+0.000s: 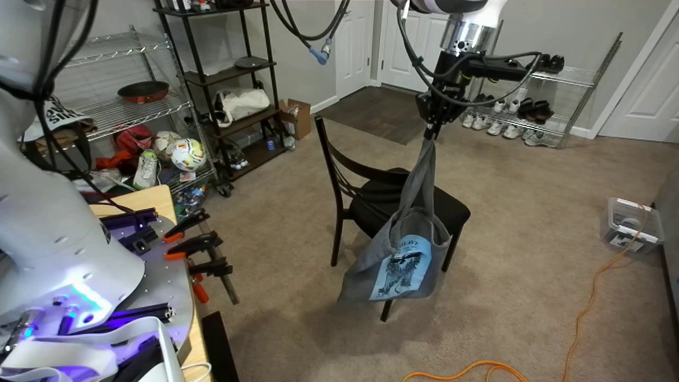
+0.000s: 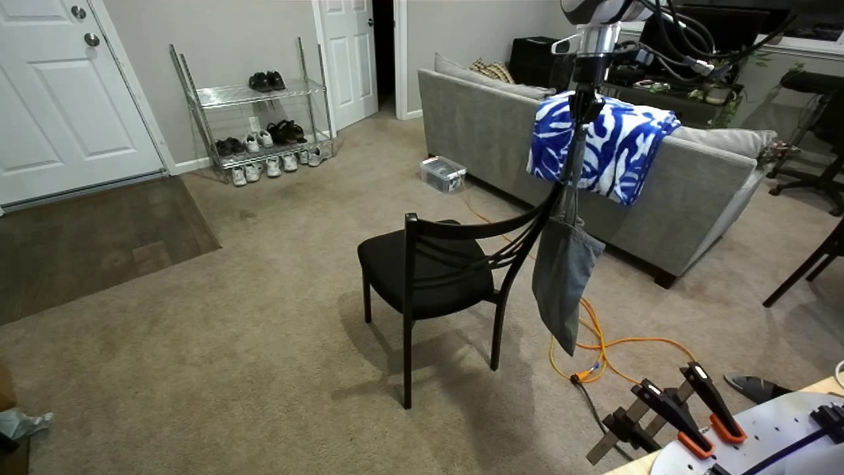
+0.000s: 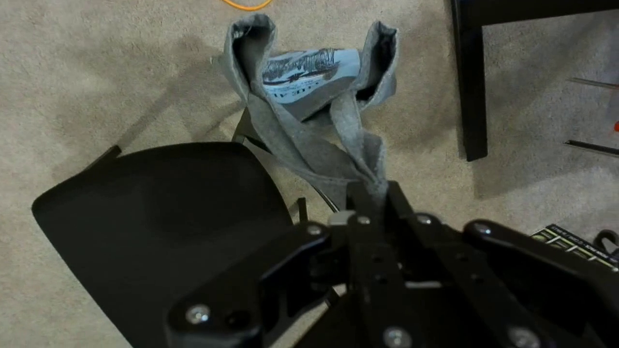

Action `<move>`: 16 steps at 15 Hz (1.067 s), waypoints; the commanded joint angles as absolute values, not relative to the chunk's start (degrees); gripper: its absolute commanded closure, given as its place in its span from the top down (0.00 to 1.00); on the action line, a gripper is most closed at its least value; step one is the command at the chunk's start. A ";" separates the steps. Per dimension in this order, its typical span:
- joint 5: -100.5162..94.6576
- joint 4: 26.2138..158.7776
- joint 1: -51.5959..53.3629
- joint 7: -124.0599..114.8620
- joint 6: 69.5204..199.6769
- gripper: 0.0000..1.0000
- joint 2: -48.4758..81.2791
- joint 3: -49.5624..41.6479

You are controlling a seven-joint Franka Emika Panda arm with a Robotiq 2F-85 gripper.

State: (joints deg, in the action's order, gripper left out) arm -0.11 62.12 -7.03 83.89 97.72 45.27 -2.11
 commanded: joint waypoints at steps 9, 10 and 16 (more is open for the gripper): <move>-3.79 68.52 -4.53 85.39 99.56 0.03 40.92 2.42; -4.21 68.99 -4.16 85.56 99.27 0.03 41.07 2.67; -6.48 71.17 -2.36 85.15 98.75 0.03 41.54 3.47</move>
